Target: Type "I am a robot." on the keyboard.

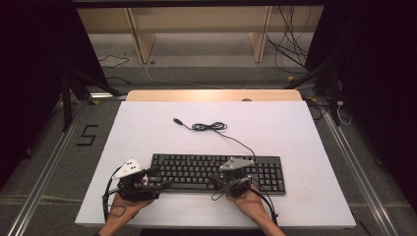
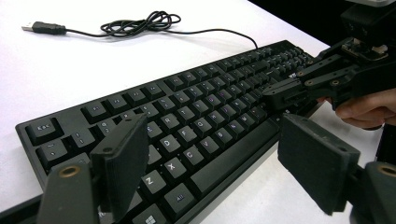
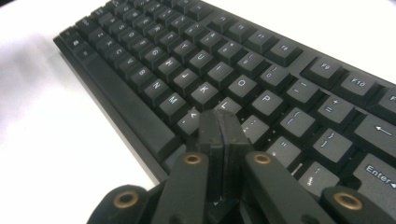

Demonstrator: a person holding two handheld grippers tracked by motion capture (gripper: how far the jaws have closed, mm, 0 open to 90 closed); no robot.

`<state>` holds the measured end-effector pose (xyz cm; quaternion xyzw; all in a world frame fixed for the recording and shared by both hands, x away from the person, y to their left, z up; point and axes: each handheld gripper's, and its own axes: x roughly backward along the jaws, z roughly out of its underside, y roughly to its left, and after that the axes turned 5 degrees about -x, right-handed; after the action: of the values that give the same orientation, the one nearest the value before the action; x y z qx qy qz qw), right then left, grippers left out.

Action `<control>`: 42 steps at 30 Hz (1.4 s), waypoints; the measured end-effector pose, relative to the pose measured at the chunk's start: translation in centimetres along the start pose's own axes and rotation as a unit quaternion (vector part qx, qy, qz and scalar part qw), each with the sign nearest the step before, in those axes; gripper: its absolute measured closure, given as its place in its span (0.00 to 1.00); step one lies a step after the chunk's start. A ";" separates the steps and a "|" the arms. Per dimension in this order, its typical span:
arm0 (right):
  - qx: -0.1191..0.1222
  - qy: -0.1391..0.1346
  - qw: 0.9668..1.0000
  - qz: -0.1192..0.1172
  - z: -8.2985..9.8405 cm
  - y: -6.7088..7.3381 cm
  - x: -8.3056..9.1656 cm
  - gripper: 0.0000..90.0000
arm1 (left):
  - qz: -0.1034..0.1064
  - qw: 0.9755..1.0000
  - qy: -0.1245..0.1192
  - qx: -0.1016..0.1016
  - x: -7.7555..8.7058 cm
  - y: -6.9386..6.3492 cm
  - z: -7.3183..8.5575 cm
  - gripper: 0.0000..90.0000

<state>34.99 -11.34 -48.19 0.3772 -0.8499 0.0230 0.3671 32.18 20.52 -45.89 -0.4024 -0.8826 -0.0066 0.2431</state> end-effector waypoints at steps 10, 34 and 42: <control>-0.012 -0.027 0.999 -0.015 -0.3 -0.3 1.3 0.94 | 0.001 1.000 0.000 0.001 -0.1 -0.1 0.0 0.27; -0.013 -0.086 0.996 -0.013 1.0 -2.0 7.6 0.43 | 0.005 1.000 0.002 0.000 -0.2 -0.3 0.0 0.27; -0.014 -0.100 0.995 -0.003 2.1 -2.7 9.6 0.40 | 0.005 1.000 0.003 0.000 -0.2 -0.3 0.0 0.27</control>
<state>31.24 -19.91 -44.20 0.3750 -0.8816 -0.0279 0.2852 32.10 20.23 -45.90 -0.4068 -0.8798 -0.0065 0.2458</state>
